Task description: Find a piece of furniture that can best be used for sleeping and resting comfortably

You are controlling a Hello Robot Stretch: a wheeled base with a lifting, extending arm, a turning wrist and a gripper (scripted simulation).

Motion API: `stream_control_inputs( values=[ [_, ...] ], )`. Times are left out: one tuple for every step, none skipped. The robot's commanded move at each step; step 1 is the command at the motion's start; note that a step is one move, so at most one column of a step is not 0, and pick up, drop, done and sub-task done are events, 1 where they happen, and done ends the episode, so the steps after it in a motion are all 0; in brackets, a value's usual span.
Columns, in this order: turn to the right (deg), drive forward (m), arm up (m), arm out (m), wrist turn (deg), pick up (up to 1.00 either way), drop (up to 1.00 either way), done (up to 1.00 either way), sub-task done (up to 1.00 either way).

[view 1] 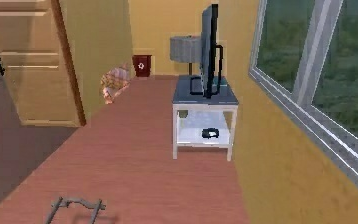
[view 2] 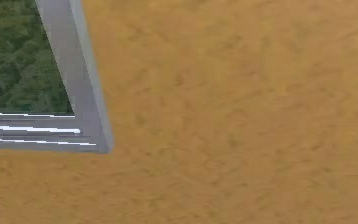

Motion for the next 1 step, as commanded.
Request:
stream_control_inputs(
  values=[
    [0.0,0.15,0.00,0.00,0.0,0.00,0.00,0.00,0.00]
  ],
)
